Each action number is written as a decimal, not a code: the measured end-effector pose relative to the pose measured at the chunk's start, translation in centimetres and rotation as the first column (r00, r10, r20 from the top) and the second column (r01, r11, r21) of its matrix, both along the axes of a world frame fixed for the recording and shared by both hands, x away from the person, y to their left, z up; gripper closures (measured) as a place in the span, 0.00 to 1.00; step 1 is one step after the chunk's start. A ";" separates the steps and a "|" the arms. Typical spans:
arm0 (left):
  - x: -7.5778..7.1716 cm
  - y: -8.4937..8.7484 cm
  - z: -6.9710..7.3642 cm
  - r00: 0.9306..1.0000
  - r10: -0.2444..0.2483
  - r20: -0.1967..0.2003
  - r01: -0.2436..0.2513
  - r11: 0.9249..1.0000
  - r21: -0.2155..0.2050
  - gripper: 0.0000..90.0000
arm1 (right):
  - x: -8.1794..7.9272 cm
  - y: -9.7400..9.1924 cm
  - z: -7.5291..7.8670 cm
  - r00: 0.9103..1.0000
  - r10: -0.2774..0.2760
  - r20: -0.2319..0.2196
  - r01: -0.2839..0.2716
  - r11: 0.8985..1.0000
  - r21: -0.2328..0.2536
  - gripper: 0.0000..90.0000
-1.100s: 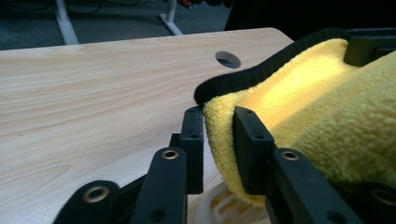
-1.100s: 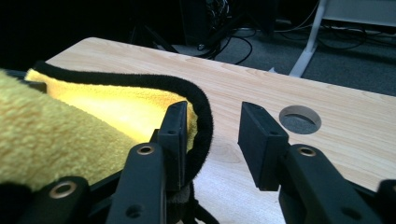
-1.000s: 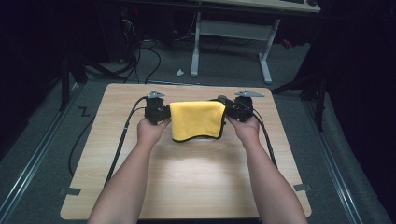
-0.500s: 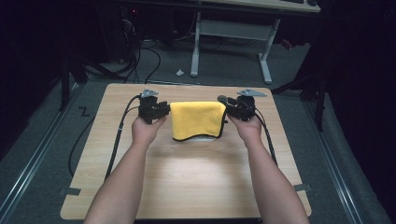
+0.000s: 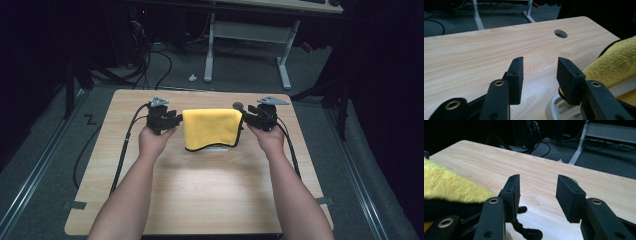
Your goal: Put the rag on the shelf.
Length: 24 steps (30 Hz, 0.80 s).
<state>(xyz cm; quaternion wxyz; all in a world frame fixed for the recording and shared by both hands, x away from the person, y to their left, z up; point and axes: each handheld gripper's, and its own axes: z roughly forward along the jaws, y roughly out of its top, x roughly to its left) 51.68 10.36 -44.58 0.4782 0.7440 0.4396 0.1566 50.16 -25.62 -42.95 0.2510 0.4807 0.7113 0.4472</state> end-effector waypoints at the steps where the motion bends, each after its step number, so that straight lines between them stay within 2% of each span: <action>1: -0.1 0.0 0.1 1.000 0.000 0.006 0.000 1.000 0.005 0.63 | -0.1 -0.1 0.0 1.000 -0.001 0.001 0.001 1.000 -0.001 0.61; 5: -0.5 0.3 0.3 1.000 0.002 0.020 -0.002 1.000 0.014 0.62 | -0.6 -0.7 -0.2 1.000 -0.008 0.004 0.008 1.000 -0.006 0.60; 8: -0.9 0.7 0.1 0.999 0.025 0.029 -0.025 1.000 -0.004 0.60 | -0.9 -1.1 -0.3 1.000 -0.012 -0.008 0.012 1.000 -0.003 0.58; 10: -1.2 0.9 -0.1 0.999 0.031 0.033 -0.031 1.000 0.000 0.58 | -1.3 -1.2 -0.3 1.000 -0.007 -0.005 0.007 1.000 -0.009 0.57; 12: -1.5 1.2 -0.1 0.998 0.034 0.043 -0.034 0.999 0.004 0.57 | -1.6 -1.2 -0.2 1.000 -0.002 0.002 0.002 1.000 -0.018 0.57; 13: -1.7 1.3 -0.1 0.998 0.036 0.047 -0.037 0.999 0.005 0.57 | -1.9 -1.3 -0.2 1.000 0.000 0.021 0.001 1.000 -0.022 0.57; 15: -2.1 1.6 -0.1 0.998 0.043 0.052 -0.044 0.999 0.003 0.55 | -2.3 -1.4 -0.1 1.000 -0.004 0.023 0.004 1.000 -0.013 0.56; 17: -2.6 1.9 -0.1 0.997 0.047 0.062 -0.047 0.999 0.004 0.54 | -2.7 -1.6 -0.1 1.000 0.000 0.027 0.000 1.000 -0.007 0.55; 21: -4.1 2.6 -0.2 0.995 0.061 0.076 -0.060 0.998 -0.008 0.51 | -3.8 -1.6 0.3 0.999 0.009 0.038 -0.008 0.999 -0.036 0.54; 23: -4.9 2.9 -0.3 0.995 0.056 0.086 -0.054 0.998 -0.018 0.51 | -4.7 -1.6 0.3 0.997 0.013 0.081 -0.010 0.999 -0.030 0.55; 24: -5.4 3.1 -0.4 0.995 0.055 0.087 -0.055 0.998 -0.007 0.51 | -5.0 -1.6 0.5 0.998 0.014 0.069 -0.013 1.000 -0.028 0.54</action>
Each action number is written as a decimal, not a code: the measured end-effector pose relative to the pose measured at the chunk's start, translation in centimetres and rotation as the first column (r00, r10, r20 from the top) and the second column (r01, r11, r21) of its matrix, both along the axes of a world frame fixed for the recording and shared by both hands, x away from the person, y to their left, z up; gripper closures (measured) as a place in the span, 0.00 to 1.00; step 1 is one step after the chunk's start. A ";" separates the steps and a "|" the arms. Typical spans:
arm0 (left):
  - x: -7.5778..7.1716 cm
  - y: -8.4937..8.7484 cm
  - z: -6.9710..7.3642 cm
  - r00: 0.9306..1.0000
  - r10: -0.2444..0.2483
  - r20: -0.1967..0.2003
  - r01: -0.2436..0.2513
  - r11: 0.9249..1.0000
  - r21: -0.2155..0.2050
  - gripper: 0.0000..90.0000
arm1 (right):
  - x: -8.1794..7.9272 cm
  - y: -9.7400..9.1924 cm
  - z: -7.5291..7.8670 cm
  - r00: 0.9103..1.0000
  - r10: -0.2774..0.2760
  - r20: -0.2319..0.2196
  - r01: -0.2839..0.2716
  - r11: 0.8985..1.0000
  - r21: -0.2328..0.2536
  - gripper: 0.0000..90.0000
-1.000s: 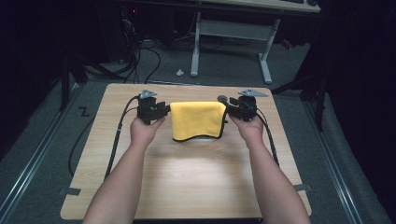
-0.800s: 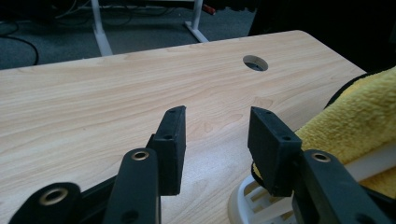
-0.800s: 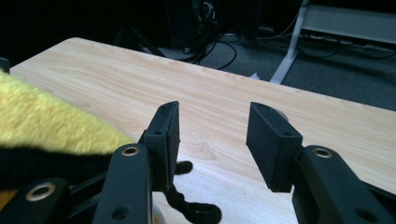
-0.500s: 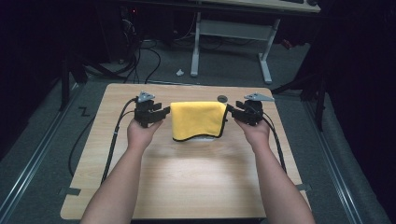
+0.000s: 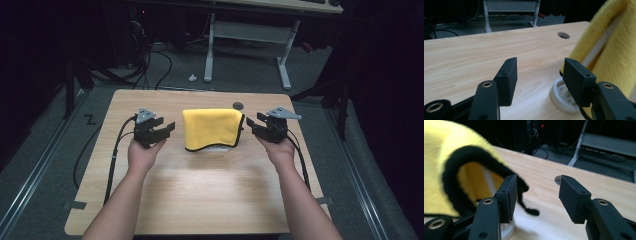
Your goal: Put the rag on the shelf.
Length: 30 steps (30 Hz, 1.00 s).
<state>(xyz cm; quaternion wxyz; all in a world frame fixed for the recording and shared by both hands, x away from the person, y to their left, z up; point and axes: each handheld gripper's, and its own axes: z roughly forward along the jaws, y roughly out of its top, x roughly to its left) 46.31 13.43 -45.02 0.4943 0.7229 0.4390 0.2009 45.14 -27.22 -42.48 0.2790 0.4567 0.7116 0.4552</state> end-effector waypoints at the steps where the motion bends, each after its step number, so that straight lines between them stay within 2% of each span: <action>1: -0.4 0.1 -0.1 1.000 -0.004 -0.002 0.004 1.000 0.009 0.50 | -0.3 0.0 0.1 1.000 0.005 -0.006 -0.005 1.000 -0.004 0.54; 3: -1.3 0.3 -0.4 1.000 -0.015 -0.008 0.015 1.000 0.013 0.50 | -1.0 0.1 0.2 1.000 0.005 0.000 -0.005 1.000 -0.026 0.53; 5: -2.2 0.5 -0.6 1.000 -0.024 -0.008 0.025 0.999 0.033 0.50 | -1.8 0.1 0.2 0.999 0.001 0.036 0.000 1.000 -0.029 0.53; 7: -3.1 0.6 -0.9 0.999 -0.034 -0.010 0.034 0.998 0.045 0.49 | -2.5 0.2 0.3 1.000 0.006 0.008 -0.006 0.999 -0.043 0.52; 9: -4.0 0.8 -1.1 0.999 -0.044 -0.018 0.045 0.998 0.045 0.48 | -3.4 0.3 0.3 1.000 0.018 0.014 -0.017 0.998 -0.054 0.52; 10: -4.4 1.0 -1.2 0.999 -0.047 -0.021 0.048 0.998 0.041 0.47 | -4.0 0.5 0.2 0.999 0.012 0.040 -0.010 0.998 -0.063 0.51; 13: -6.1 1.4 -1.7 0.997 -0.067 -0.046 0.068 0.998 0.017 0.46 | -5.8 0.6 0.1 0.999 0.022 0.049 -0.019 0.997 -0.079 0.50; 15: -7.1 1.5 -2.0 0.995 -0.075 -0.059 0.076 0.997 0.013 0.46 | -6.6 0.8 0.0 1.000 0.022 0.017 -0.021 0.995 -0.101 0.48; 16: -7.8 1.6 -2.2 0.994 -0.084 -0.065 0.085 0.996 0.010 0.45 | -7.2 0.8 -0.1 0.999 0.026 0.025 -0.023 0.994 -0.105 0.48; 17: -8.5 1.6 -2.4 0.994 -0.092 -0.066 0.093 0.996 0.009 0.45 | -7.9 0.8 -0.3 0.998 0.018 0.052 -0.012 0.993 -0.118 0.48; 18: -9.4 1.6 -2.7 0.992 -0.108 -0.067 0.109 0.994 0.009 0.45 | -8.6 0.9 -0.5 0.998 0.011 0.066 -0.001 0.990 -0.144 0.48; 20: -10.8 1.7 -3.0 0.988 -0.133 -0.074 0.133 0.991 -0.008 0.43 | -9.9 0.9 -1.2 0.998 0.013 0.061 -0.003 0.985 -0.170 0.47; 23: -13.4 1.7 -3.9 0.985 -0.151 -0.086 0.148 0.988 -0.043 0.43 | -11.8 0.8 -2.5 0.999 0.025 0.039 -0.020 0.991 -0.129 0.46; 26: -16.6 1.7 -6.0 0.984 -0.156 -0.092 0.147 0.984 -0.097 0.42 | -14.2 0.4 -4.2 1.000 0.004 0.016 -0.003 0.997 -0.079 0.45; 27: -17.3 1.3 -6.6 0.977 -0.163 -0.137 0.155 0.985 -0.070 0.44 | -15.3 0.3 -5.1 1.000 -0.015 0.014 0.016 0.999 -0.048 0.45; 28: -17.4 1.1 -6.6 0.967 -0.198 -0.159 0.192 0.980 -0.051 0.43 | -16.9 0.1 -6.7 0.998 -0.053 0.032 0.054 0.998 -0.045 0.52; 29: -17.6 1.1 -6.5 0.972 -0.195 -0.131 0.192 0.981 -0.033 0.41 | -17.6 0.2 -7.7 0.998 -0.059 0.012 0.060 0.993 -0.101 0.51; 30: -17.6 1.1 -6.4 0.977 -0.182 -0.110 0.182 0.983 -0.016 0.42 | -17.5 0.4 -8.3 0.999 -0.017 -0.038 0.011 0.987 -0.162 0.48</action>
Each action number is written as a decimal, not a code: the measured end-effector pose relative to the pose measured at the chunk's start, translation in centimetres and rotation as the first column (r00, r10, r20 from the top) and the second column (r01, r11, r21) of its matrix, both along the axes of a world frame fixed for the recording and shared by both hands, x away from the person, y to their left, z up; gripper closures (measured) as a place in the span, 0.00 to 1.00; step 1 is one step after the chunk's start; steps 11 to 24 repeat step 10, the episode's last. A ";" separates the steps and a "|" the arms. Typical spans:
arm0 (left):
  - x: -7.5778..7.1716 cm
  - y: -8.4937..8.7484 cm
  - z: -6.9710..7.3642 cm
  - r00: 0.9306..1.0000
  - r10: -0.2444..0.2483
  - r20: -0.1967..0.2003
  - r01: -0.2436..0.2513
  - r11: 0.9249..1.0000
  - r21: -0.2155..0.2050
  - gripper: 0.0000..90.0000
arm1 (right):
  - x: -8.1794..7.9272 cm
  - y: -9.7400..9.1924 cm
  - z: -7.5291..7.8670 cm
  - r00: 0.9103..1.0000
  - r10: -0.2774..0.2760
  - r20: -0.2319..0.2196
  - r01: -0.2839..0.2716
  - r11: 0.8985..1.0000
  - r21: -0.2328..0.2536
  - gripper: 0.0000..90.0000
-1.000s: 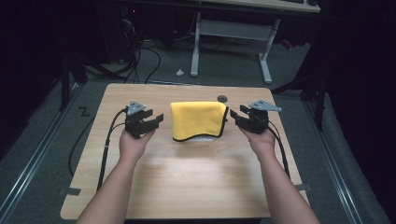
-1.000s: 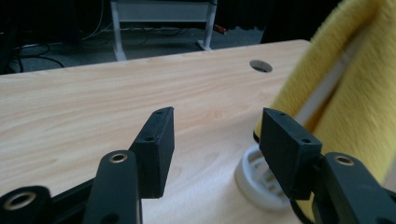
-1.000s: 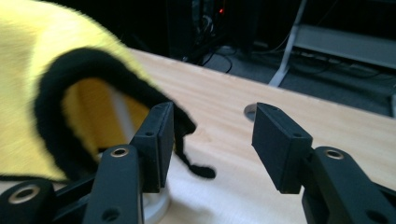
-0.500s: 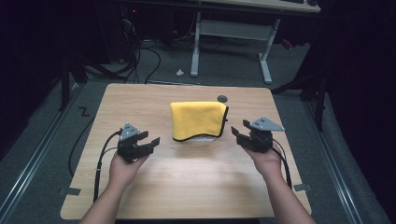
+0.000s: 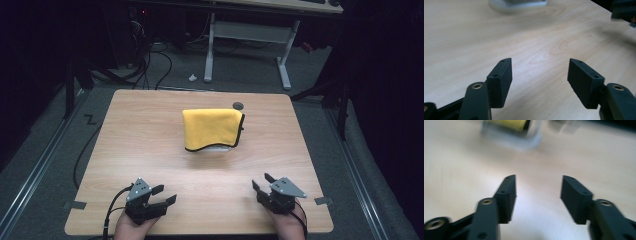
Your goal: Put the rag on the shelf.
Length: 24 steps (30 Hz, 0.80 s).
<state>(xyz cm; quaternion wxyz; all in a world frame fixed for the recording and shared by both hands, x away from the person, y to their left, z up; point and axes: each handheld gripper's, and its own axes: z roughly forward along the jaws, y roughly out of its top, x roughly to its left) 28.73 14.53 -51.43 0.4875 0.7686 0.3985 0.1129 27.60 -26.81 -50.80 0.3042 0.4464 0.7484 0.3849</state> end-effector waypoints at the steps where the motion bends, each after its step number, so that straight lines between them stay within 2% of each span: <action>1: 0.3 0.1 0.2 1.000 0.010 0.008 -0.010 1.000 0.010 0.42 | 0.0 0.1 -0.3 1.000 0.007 -0.007 -0.008 1.000 -0.029 0.49; 2: 0.5 0.2 0.3 1.000 0.015 0.009 -0.014 1.000 -0.008 0.41 | 0.0 0.2 -0.4 1.000 0.010 -0.006 -0.010 0.999 -0.031 0.50; 4: 0.9 0.5 0.3 1.000 0.018 -0.010 -0.018 0.999 -0.040 0.41 | 0.4 0.3 -0.2 1.000 0.002 -0.022 -0.002 1.000 0.011 0.49; 6: 0.9 0.7 0.3 1.000 0.017 -0.006 -0.017 0.999 -0.031 0.41 | 0.5 0.7 -0.1 1.000 0.003 -0.023 -0.002 1.000 0.028 0.48; 8: 0.8 0.9 0.2 1.000 0.016 -0.004 -0.016 1.000 -0.015 0.41 | 0.6 1.2 -0.2 1.000 0.021 -0.015 -0.020 1.000 0.014 0.48; 10: 0.9 1.2 0.2 1.000 0.018 -0.019 -0.019 0.999 -0.039 0.41 | 0.5 1.4 -0.4 0.999 0.032 -0.024 -0.032 0.999 -0.005 0.48; 24: 0.9 1.2 0.2 1.000 0.018 -0.019 -0.019 0.999 -0.039 0.41 | 0.5 1.4 -0.4 0.999 0.032 -0.024 -0.032 0.999 -0.005 0.48</action>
